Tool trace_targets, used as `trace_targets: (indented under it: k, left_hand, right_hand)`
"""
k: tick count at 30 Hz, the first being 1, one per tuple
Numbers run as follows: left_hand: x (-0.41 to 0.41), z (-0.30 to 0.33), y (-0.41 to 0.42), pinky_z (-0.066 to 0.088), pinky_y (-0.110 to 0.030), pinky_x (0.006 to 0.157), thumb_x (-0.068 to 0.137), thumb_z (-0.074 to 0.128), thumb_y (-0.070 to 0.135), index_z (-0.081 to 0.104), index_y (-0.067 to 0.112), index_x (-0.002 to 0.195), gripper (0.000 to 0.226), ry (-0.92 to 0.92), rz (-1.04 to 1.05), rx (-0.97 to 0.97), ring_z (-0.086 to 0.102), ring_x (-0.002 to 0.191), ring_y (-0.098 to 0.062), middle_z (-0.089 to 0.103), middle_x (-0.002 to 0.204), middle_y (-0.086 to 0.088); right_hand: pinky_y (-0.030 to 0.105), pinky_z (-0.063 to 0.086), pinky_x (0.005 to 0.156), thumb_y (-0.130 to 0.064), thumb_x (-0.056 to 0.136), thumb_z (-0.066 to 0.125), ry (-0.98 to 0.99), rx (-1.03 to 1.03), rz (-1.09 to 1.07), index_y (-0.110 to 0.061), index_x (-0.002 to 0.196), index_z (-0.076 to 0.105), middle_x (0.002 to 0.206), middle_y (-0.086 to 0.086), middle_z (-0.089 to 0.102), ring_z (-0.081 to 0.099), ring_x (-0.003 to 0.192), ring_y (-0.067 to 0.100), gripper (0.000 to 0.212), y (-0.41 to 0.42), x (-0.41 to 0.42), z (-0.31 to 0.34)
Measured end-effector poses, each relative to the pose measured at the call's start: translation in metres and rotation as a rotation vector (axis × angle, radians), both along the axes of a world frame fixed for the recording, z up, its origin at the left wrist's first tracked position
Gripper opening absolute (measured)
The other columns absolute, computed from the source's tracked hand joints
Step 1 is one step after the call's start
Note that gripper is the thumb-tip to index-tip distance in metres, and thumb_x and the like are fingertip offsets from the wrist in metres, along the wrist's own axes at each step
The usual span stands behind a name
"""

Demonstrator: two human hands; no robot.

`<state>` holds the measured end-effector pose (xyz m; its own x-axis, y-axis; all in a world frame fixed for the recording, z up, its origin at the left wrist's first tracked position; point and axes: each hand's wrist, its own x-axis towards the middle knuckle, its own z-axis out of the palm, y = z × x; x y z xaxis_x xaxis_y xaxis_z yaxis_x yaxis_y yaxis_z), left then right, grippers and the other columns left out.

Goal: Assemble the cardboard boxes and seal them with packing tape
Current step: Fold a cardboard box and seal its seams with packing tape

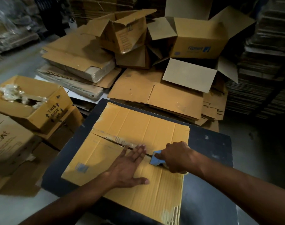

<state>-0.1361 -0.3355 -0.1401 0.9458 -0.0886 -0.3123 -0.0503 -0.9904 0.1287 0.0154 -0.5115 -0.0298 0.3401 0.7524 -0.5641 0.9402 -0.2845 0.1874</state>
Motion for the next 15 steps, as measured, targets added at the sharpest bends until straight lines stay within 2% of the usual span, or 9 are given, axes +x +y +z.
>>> trace_targets:
  k: [3, 7, 11, 15]
  left_hand:
    - [0.013, -0.012, -0.036, -0.009, -0.05, 0.127, 0.085, 0.015, 0.096, -0.01, 0.007, 0.163, 0.121, -0.06, 0.021, -0.025, -0.025, 0.156, -0.017, -0.02, 0.171, -0.008]
    - [0.014, -0.017, -0.041, -0.003, -0.048, 0.128, 0.086, 0.015, 0.095, -0.005, 0.006, 0.164, 0.12, -0.082, 0.06, 0.013, -0.018, 0.158, -0.018, -0.011, 0.172, -0.01]
    - [0.013, -0.018, -0.042, -0.005, -0.048, 0.128, 0.086, 0.013, 0.095, -0.005, 0.008, 0.165, 0.119, -0.091, 0.065, 0.007, -0.018, 0.158, -0.017, -0.011, 0.173, -0.009]
    - [0.012, -0.016, -0.041, -0.008, -0.046, 0.128, 0.087, 0.013, 0.094, -0.007, 0.009, 0.164, 0.117, -0.089, 0.054, 0.023, -0.021, 0.157, -0.016, -0.016, 0.172, -0.008]
  right_hand:
    - [0.037, 0.049, 0.065, -0.036, 0.1, 0.059, -0.008, 0.009, -0.004, -0.027, 0.139, 0.055, 0.108, 0.008, 0.063, 0.057, 0.079, 0.023, 0.039, 0.002, -0.005, 0.0]
    - [0.036, 0.044, 0.067, -0.033, 0.104, 0.053, -0.018, -0.036, 0.004, -0.026, 0.139, 0.055, 0.107, 0.005, 0.066, 0.065, 0.091, 0.026, 0.036, 0.005, -0.004, 0.01]
    - [0.035, 0.041, 0.067, -0.032, 0.104, 0.055, -0.023, -0.052, -0.025, -0.024, 0.141, 0.055, 0.103, 0.002, 0.063, 0.054, 0.081, 0.02, 0.038, 0.003, -0.009, 0.017]
    - [0.036, 0.051, 0.07, -0.032, 0.101, 0.063, -0.032, -0.096, -0.089, -0.021, 0.131, 0.061, 0.103, 0.0, 0.064, 0.063, 0.089, 0.022, 0.033, -0.016, -0.007, 0.019]
